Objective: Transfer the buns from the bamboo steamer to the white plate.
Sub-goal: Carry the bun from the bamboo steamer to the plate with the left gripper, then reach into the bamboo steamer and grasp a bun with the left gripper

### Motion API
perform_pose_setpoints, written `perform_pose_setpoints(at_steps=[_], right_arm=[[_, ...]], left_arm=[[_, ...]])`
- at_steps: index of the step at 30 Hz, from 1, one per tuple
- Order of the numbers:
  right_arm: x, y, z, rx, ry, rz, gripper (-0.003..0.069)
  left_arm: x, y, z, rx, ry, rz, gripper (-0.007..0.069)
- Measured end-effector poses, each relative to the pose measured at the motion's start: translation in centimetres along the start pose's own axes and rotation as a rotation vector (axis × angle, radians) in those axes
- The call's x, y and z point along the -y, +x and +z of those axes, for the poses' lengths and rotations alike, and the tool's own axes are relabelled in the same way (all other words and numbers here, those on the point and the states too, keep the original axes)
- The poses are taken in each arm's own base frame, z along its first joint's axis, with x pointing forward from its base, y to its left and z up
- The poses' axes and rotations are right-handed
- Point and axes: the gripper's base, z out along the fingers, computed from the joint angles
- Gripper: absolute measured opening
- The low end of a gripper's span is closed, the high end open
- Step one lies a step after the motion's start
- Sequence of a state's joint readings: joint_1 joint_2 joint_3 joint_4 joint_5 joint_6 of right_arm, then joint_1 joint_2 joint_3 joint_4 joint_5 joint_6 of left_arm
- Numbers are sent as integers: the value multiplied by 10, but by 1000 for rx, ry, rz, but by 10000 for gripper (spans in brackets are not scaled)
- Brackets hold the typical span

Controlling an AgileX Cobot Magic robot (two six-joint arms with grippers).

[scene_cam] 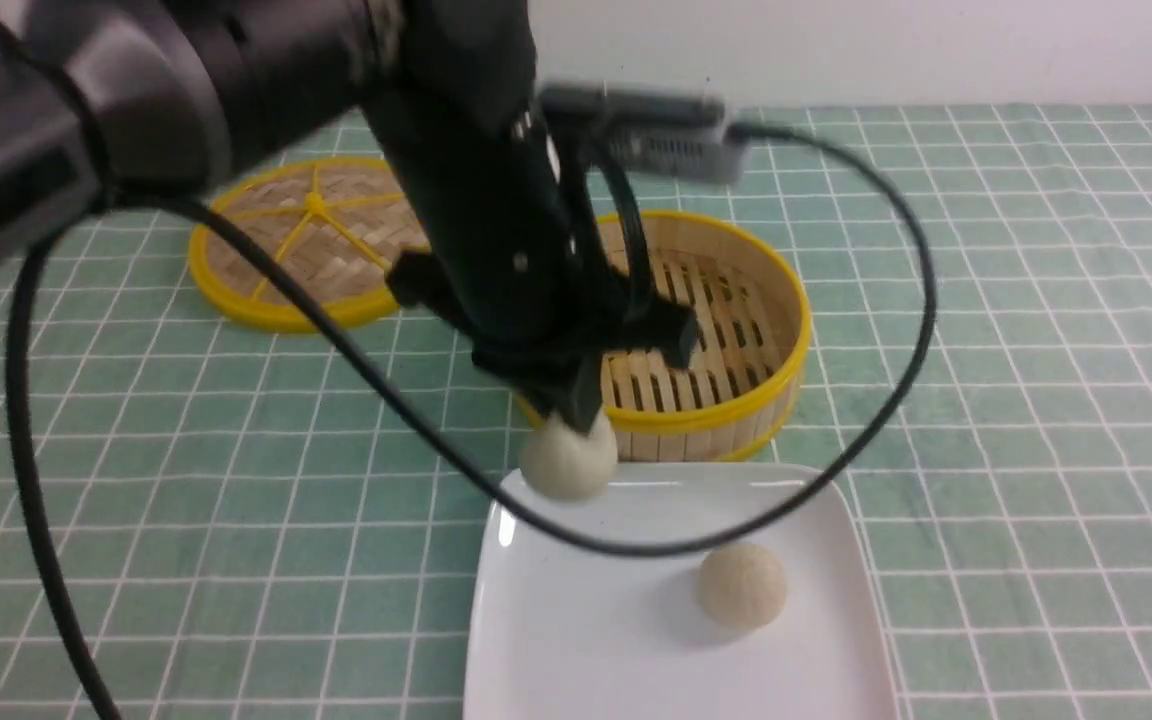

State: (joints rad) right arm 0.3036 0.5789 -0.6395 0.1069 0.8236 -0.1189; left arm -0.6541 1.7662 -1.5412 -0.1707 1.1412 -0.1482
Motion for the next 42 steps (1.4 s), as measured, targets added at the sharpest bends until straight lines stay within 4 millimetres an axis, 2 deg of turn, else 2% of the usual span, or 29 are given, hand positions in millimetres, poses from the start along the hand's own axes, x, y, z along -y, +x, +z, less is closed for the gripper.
perform_pose_setpoints(at_steps=[2, 5, 7, 12, 18, 23, 26, 30, 32, 33, 34, 38, 42], right_arm=[[0, 0, 0, 0, 0, 0, 27], [0, 0, 0, 0, 0, 0, 31], [0, 0, 0, 0, 0, 0, 34], [0, 0, 0, 0, 0, 0, 38], [1, 0, 0, -1, 6, -6, 46], [1, 0, 0, -3, 8, -7, 53], [1, 1, 0, -9, 7, -7, 55], [1, 1, 0, -10, 7, -8, 60], [1, 1, 0, -10, 7, -8, 62], [1, 1, 0, -10, 7, -8, 62], [0, 1, 0, -9, 3, -4, 64], [0, 1, 0, -9, -3, 2, 70], [0, 1, 0, -9, -5, 3, 72]], left_arm=[[-3, 8, 32, -19, 36, -31, 34], [-6, 12, 63, -4, 69, -50, 47], [-8, 12, 70, 11, 72, -43, 64], [-8, 8, 77, 47, 76, -23, 171], [-8, 5, 79, 76, 77, -23, 424], [-5, -7, 69, 133, 82, -12, 503], [-2, -18, 57, 177, 81, -1, 479], [-8, -42, 32, 256, 65, -97, 276], [-20, -54, 24, 292, 58, -179, 116], [-21, -56, 22, 301, 60, -184, 93], [-32, -66, 19, 325, 56, -228, 36], [-50, -86, 20, 379, 50, -276, 1], [-60, -97, 41, 404, 27, -278, 16]])
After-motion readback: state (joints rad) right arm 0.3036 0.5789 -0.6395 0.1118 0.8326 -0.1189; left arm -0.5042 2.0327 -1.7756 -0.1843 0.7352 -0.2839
